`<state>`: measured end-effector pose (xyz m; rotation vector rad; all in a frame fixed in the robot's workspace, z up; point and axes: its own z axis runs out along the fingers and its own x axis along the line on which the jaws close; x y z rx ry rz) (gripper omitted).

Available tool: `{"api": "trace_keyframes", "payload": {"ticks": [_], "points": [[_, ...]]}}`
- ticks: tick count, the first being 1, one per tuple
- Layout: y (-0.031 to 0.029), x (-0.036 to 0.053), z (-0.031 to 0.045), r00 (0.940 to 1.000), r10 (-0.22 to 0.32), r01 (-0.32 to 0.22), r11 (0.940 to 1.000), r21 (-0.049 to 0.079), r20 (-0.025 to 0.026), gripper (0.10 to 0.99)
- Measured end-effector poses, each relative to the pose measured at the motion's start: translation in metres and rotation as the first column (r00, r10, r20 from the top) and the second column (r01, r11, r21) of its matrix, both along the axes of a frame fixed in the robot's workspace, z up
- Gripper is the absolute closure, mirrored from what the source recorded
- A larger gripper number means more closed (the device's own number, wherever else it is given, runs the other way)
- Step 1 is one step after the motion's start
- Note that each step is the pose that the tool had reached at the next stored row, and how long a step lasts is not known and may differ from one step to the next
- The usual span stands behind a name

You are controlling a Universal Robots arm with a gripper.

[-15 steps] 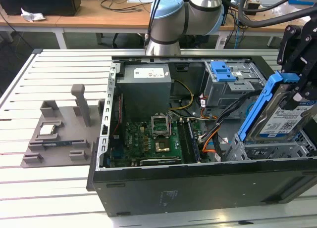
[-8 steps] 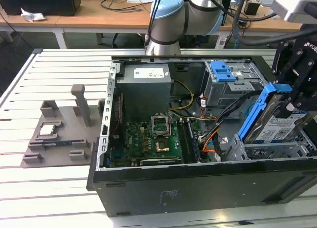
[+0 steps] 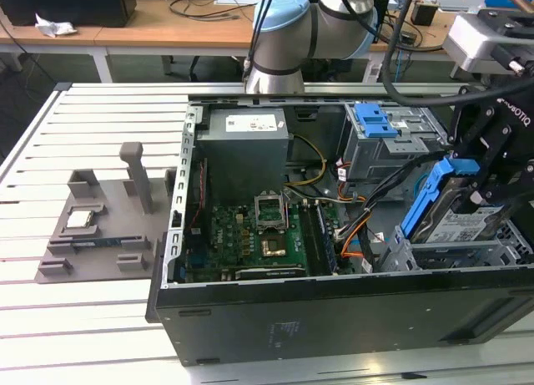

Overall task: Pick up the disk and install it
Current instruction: 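Insert the disk into the insertion slot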

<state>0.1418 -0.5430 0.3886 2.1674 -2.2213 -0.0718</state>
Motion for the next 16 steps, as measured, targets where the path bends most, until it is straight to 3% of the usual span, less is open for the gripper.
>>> {"api": "trace_keyframes", "payload": {"ticks": [15,16], "points": [[0.0001,0.0,-0.0045,1.0,0.0,0.0,1.0,0.001,0.0001,0.722],[0.0,0.0,-0.0045,1.0,0.0,0.0,1.0,0.001,0.0,0.655]]}}
